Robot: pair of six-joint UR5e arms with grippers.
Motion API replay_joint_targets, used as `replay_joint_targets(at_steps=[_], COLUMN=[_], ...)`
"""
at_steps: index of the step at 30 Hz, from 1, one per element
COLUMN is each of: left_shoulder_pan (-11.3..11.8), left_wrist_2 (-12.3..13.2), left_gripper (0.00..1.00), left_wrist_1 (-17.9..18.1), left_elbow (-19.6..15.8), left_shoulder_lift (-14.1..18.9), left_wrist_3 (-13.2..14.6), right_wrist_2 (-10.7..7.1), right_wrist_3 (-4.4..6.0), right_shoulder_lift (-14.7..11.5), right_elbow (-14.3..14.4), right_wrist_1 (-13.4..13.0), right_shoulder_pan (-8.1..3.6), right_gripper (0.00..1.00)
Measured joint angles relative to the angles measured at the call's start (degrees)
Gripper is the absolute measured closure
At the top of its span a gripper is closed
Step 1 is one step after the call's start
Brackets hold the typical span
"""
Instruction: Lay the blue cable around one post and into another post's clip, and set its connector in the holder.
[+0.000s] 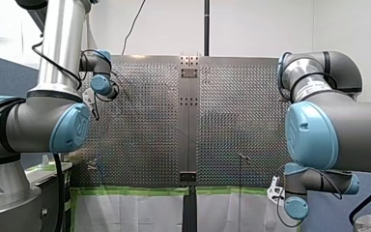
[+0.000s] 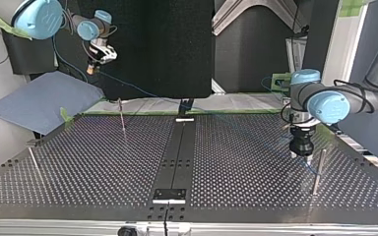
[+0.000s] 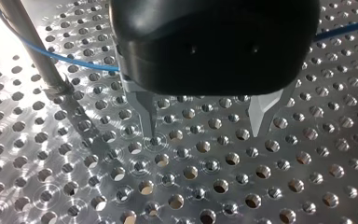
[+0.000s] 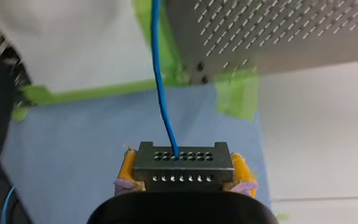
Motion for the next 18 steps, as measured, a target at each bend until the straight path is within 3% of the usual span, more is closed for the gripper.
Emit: replay_joint_targets(at_steps=[4, 11, 18], left_shoulder_pan=[0.0, 0.0, 0.7], left_wrist_2=[-0.4, -0.7, -1.0], left_gripper=[0.0, 0.0, 0.0], left_wrist_1=[0.0, 0.1, 0.7], left_elbow=[0.0, 0.0, -1.1], left_shoulder_lift=[0.0, 0.0, 0.0], left_wrist_3=[-0.2, -2.8, -6.0], right_wrist_2=[-1.6, -2.36, -2.28], right_wrist_3=[-0.04, 0.58, 2.97], right_shoulder_lift=[-1.7, -5.4, -7.2], right_elbow=[0.0, 0.0, -0.1], right_wrist_1=[-2.0, -3.6, -4.3], right_shoulder_pan=[0.36, 0.77, 0.47], right_gripper=[1.0, 1.0, 1.0])
